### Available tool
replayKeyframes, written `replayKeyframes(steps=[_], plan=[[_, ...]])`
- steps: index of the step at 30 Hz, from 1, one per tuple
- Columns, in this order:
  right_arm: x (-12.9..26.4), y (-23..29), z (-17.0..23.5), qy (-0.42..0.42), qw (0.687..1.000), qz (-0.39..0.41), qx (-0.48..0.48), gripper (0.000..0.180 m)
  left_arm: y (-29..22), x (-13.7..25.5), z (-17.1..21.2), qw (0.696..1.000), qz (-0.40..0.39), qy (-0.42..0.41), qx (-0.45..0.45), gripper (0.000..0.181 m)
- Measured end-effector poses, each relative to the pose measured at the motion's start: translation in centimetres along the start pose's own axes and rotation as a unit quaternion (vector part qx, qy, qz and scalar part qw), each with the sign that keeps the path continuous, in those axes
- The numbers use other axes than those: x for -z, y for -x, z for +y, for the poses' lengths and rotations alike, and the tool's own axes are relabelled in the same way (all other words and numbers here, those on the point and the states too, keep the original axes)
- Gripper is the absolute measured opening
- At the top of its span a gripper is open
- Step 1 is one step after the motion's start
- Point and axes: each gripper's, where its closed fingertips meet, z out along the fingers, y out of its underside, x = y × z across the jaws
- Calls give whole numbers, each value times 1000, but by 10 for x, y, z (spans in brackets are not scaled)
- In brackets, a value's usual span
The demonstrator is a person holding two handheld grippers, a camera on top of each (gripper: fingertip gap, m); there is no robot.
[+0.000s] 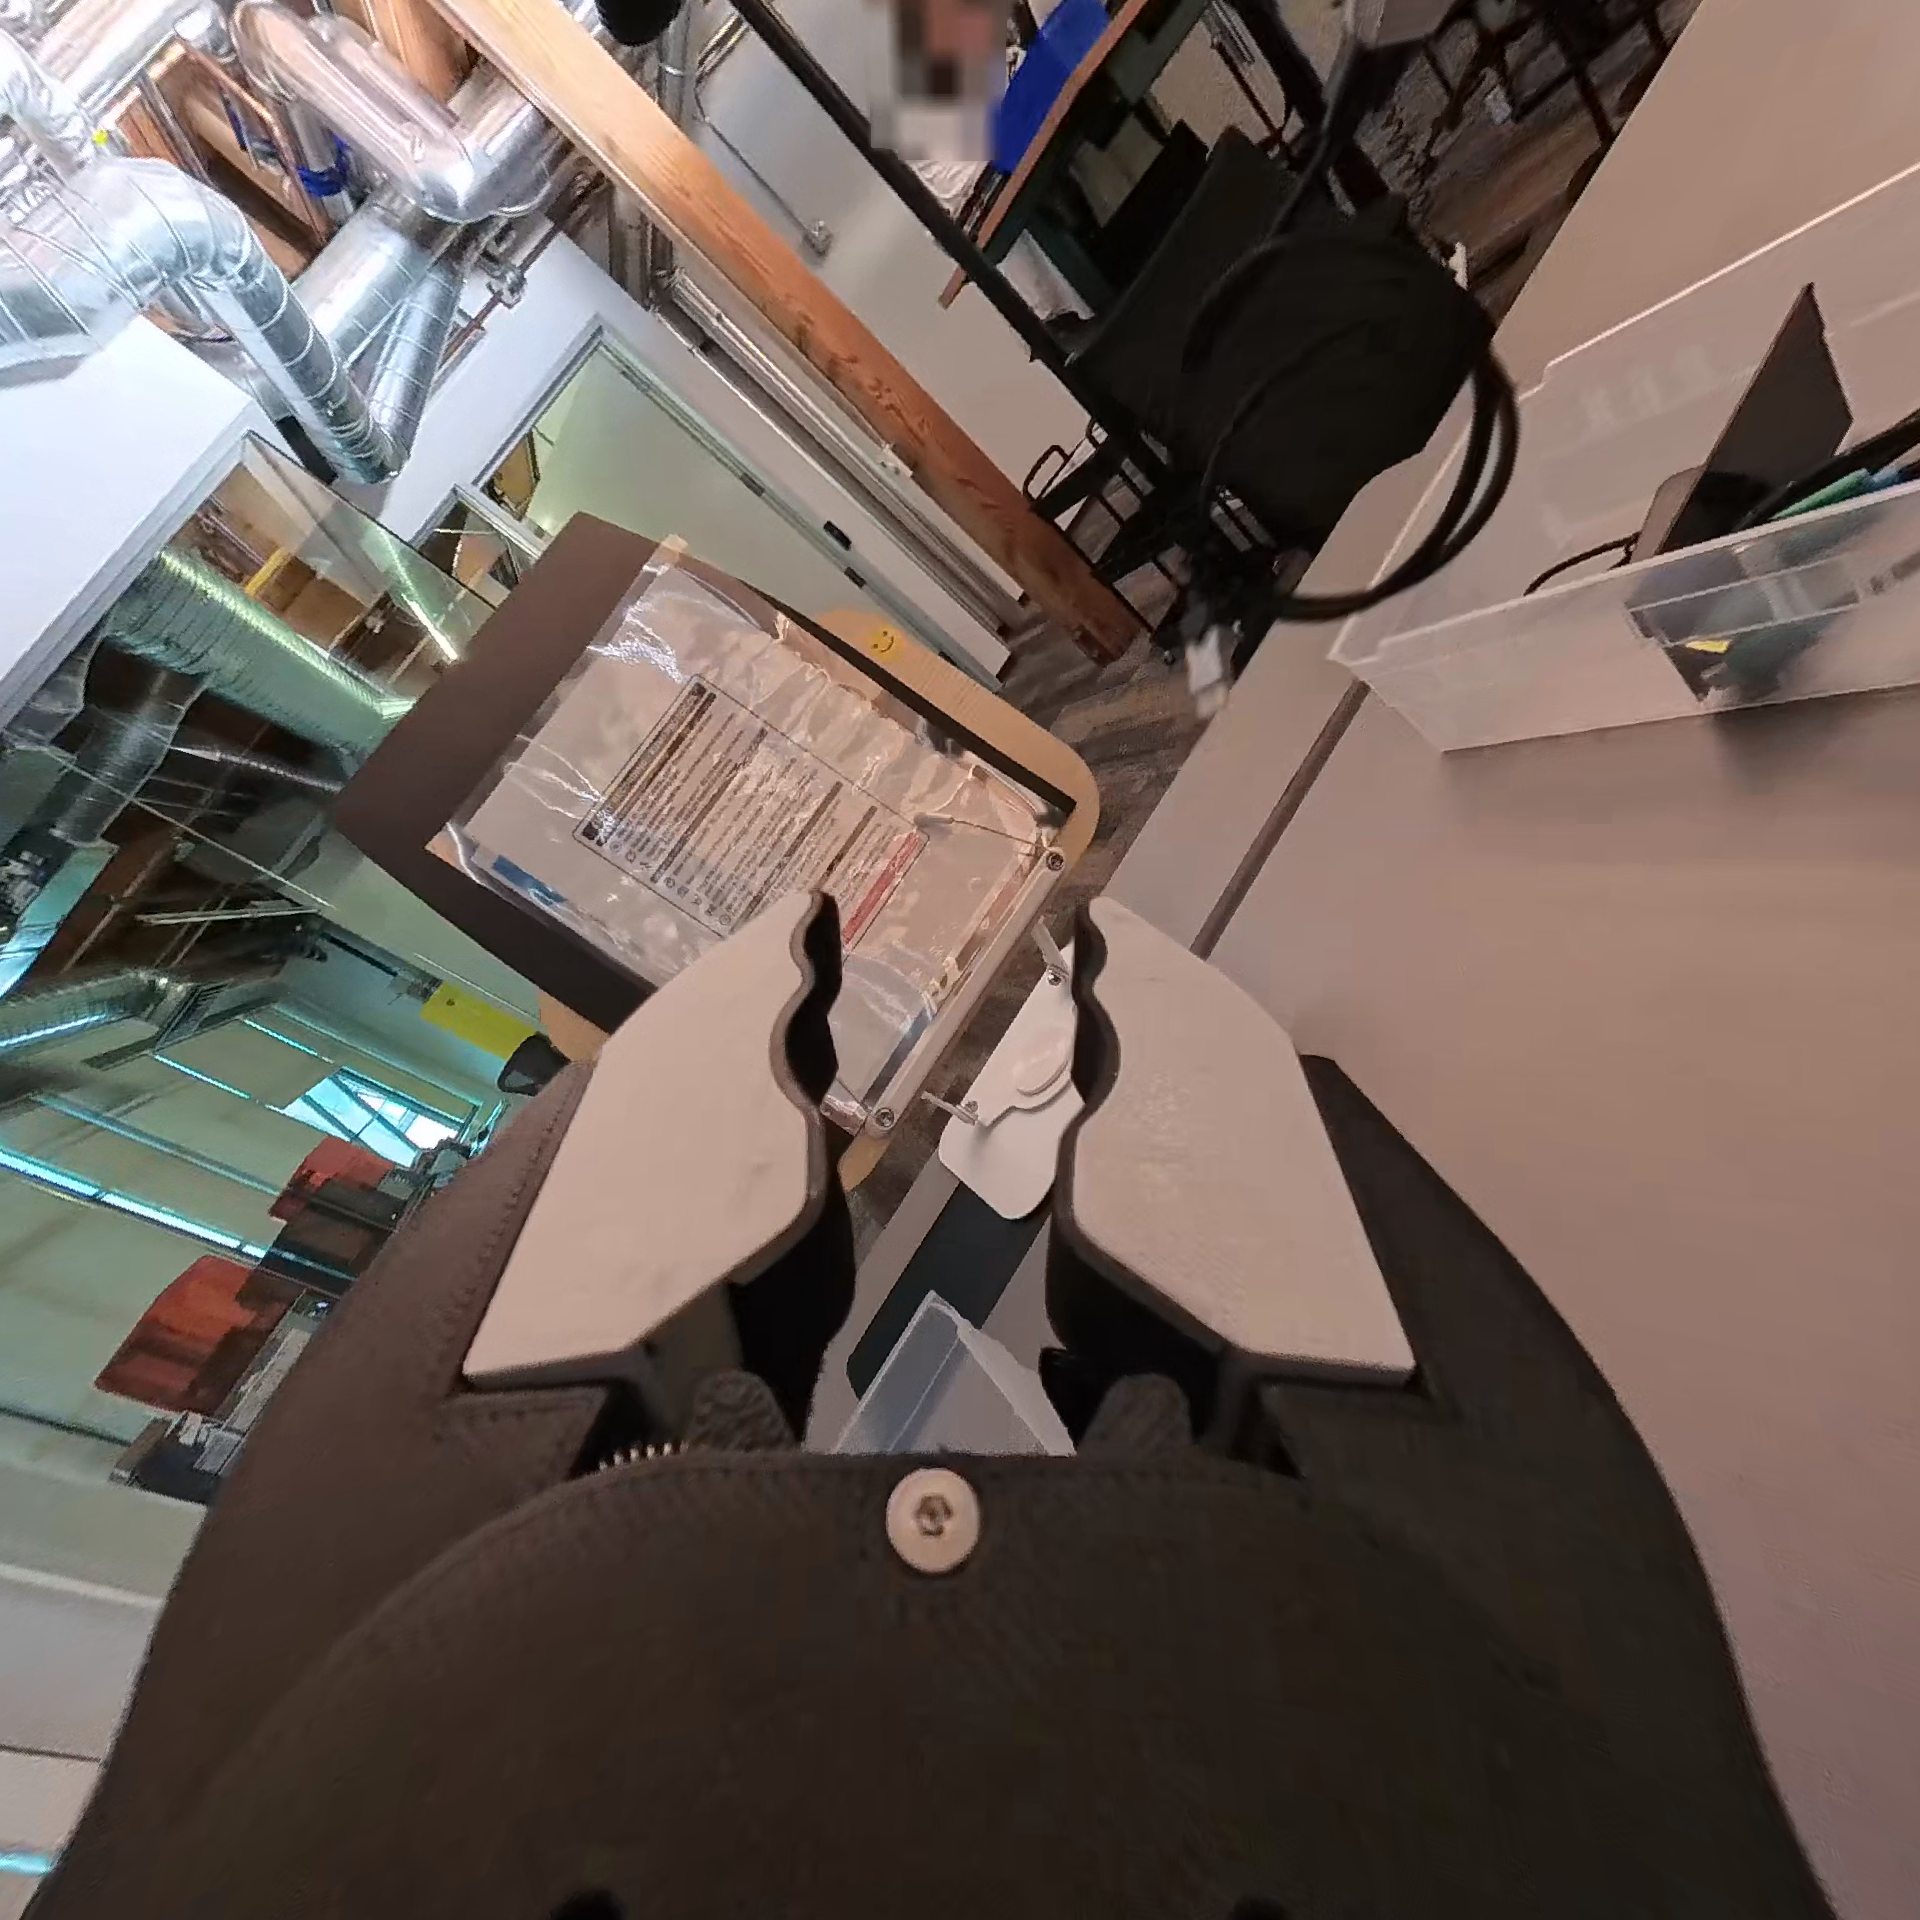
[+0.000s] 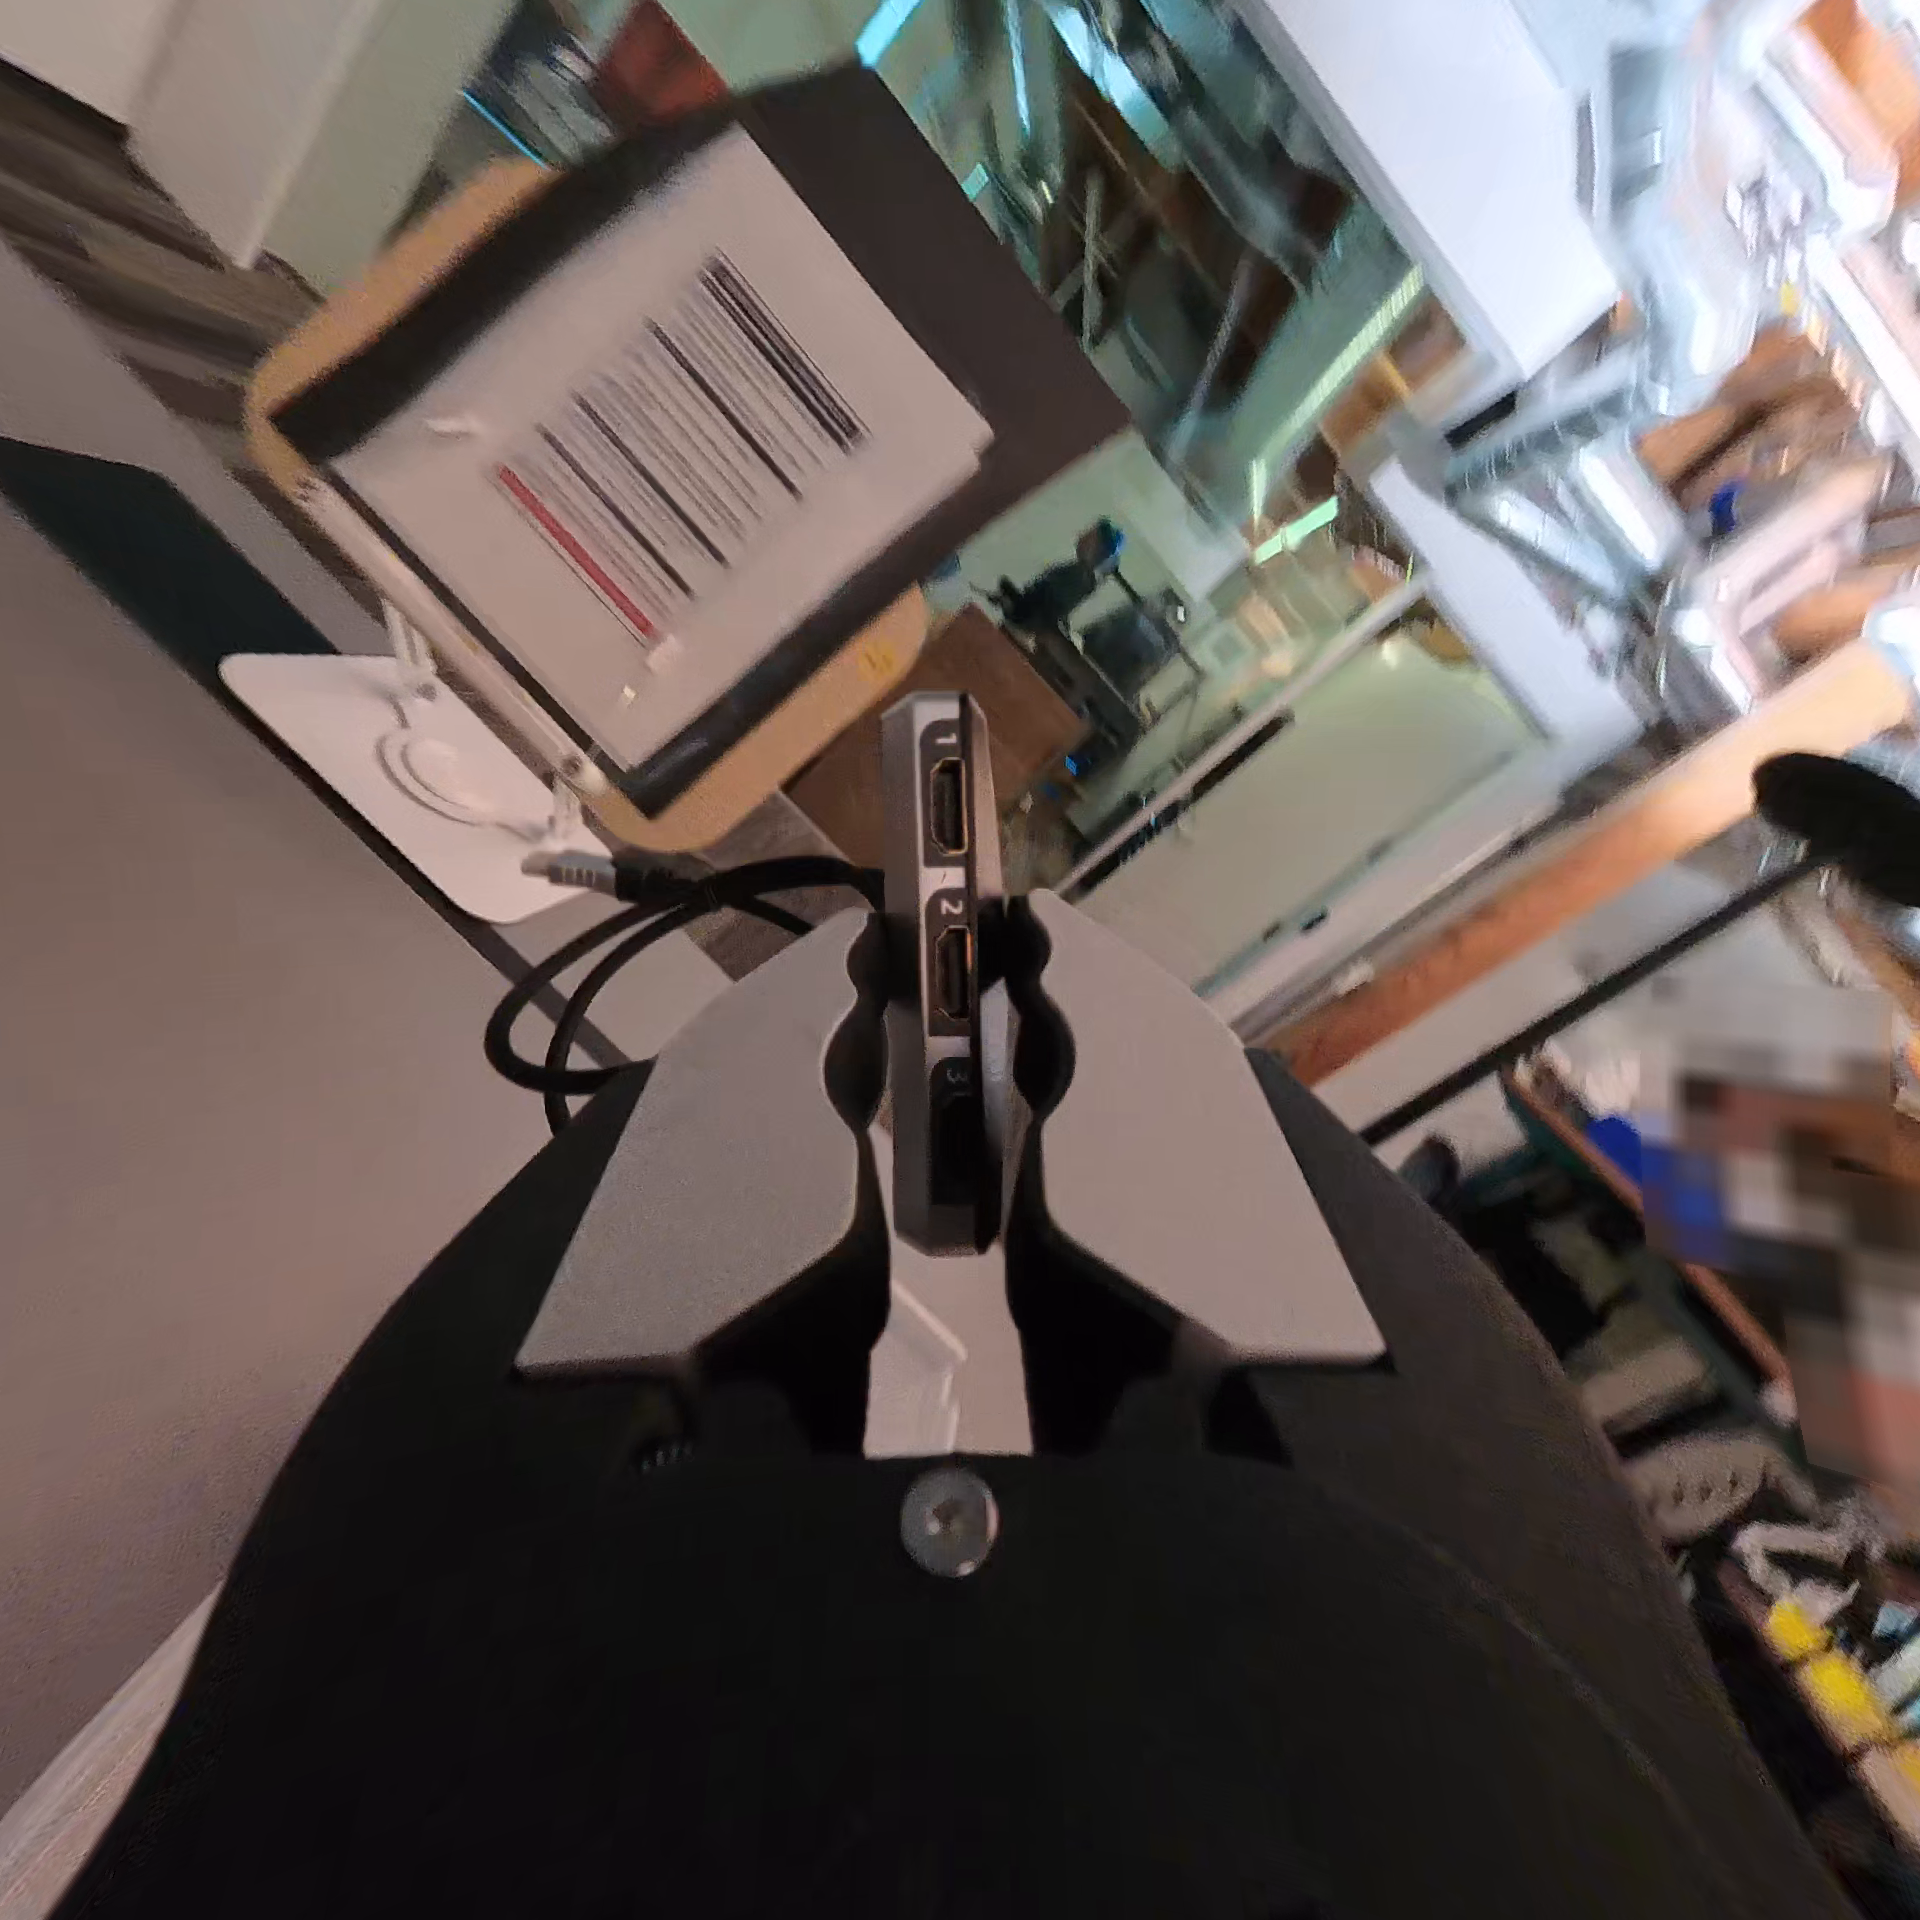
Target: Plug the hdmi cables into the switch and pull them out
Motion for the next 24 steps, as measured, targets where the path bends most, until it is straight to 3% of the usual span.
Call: replayKeyframes(steps=[6, 12, 16, 18, 20, 24], plan=[[-34, -16, 116, 129, 985, -3, -117, 23, -14, -11, 2, 999, 12, 18, -24, 40], [-49, 5, 218, 275, 948, -36, -158, 22, -16, -14, 6, 999, 15, 28, -27, 38], [-59, 35, 254, 320, 937, -84, -115, 23, -12, -12, 9, 999, 12, 35, -21, 37], [-58, 53, 280, 380, 911, -114, -113, 25, -9, -11, 11, 999, 9, 40, -20, 37], [-62, 45, 298, 390, 911, -66, -119, 32, -7, -9, 13, 999, 5, 45, -18, 37], [-47, 32, 313, 399, 896, -51, -190, 36, 4, -3, 21, 998, -8, 64, -12, 37]])
